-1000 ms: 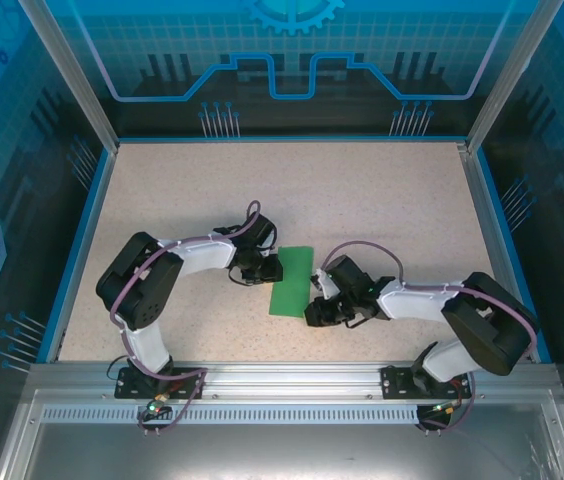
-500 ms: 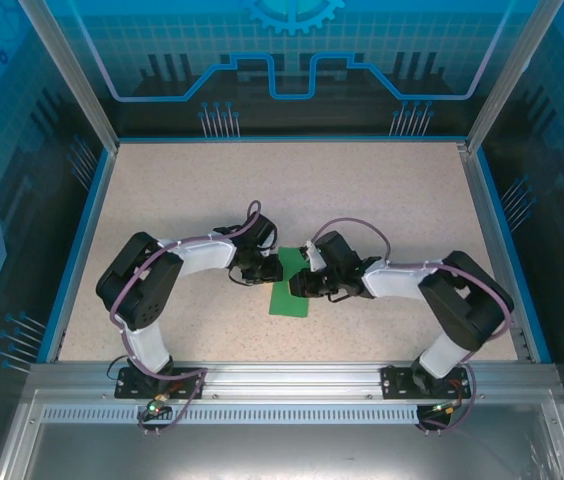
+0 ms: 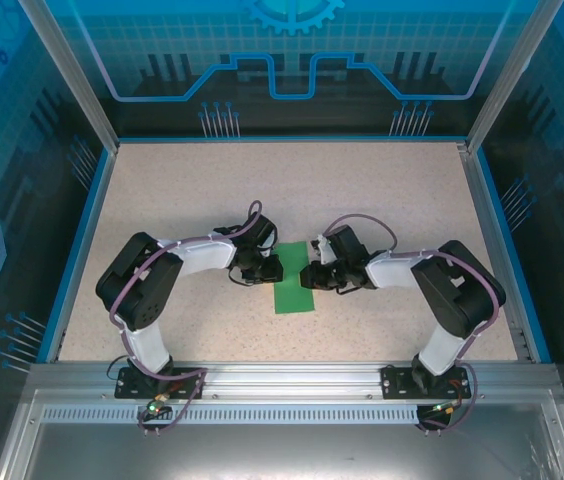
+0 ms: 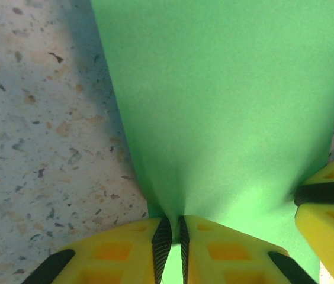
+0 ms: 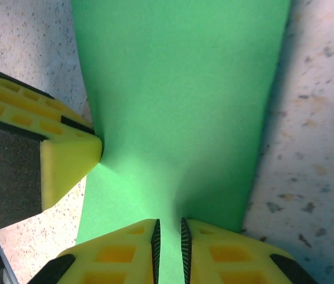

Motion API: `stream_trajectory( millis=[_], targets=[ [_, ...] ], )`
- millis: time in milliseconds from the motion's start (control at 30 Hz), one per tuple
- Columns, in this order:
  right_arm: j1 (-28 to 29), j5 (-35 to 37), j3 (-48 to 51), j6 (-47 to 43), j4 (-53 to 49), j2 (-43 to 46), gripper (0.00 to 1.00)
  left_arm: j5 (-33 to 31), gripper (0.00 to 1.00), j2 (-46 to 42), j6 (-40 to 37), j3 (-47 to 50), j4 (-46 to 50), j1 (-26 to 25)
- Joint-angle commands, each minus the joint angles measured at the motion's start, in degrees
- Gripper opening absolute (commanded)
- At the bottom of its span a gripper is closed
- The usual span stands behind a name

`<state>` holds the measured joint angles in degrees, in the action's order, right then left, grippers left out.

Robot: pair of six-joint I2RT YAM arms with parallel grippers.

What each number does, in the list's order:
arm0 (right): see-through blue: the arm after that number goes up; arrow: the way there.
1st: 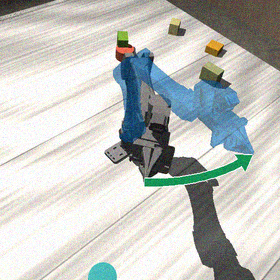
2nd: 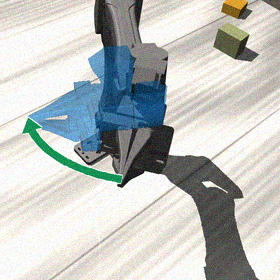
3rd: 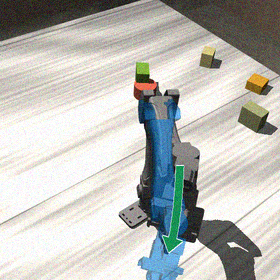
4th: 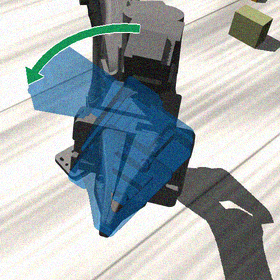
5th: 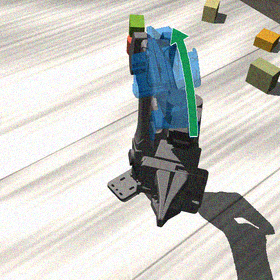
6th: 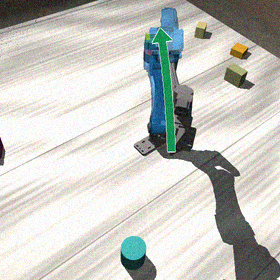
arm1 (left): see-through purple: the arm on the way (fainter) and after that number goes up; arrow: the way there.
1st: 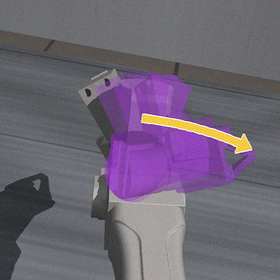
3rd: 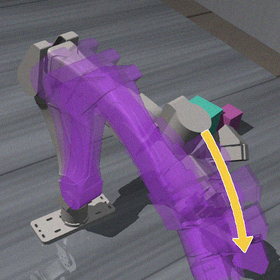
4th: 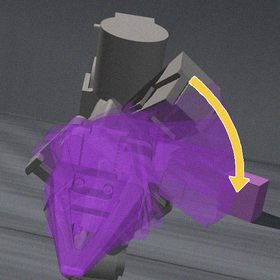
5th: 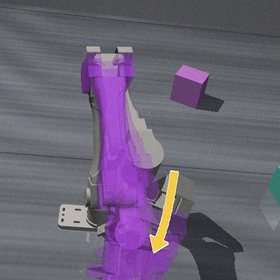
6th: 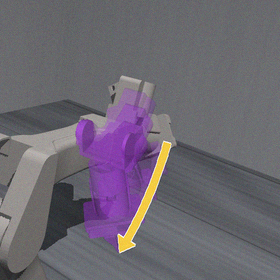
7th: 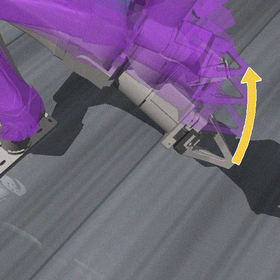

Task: Fold a paper plane with a square sheet of paper (pick it up from the middle)
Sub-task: Fold the square sheet of paper in half at the center of the table.

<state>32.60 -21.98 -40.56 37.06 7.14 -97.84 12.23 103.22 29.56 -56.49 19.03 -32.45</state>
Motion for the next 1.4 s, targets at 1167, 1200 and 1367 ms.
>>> stream_trajectory(
  millis=[1167, 1200, 1367],
  targets=[
    [-8.47, -0.91, -12.62, -2.94, 0.16, -10.18, 0.2, -6.0, 0.2, -0.14, -1.96, 4.65, 9.03, 0.16],
    [-8.6, -0.79, -12.41, -2.96, 0.26, -9.75, 0.2, -5.73, 0.2, -0.33, -1.92, 4.4, 9.01, 0.19],
    [-7.85, -2.03, -11.94, -2.77, -0.44, -6.85, 0.2, -3.43, 0.22, -1.59, -1.51, 2.61, 9.05, 0.19]
  ],
)
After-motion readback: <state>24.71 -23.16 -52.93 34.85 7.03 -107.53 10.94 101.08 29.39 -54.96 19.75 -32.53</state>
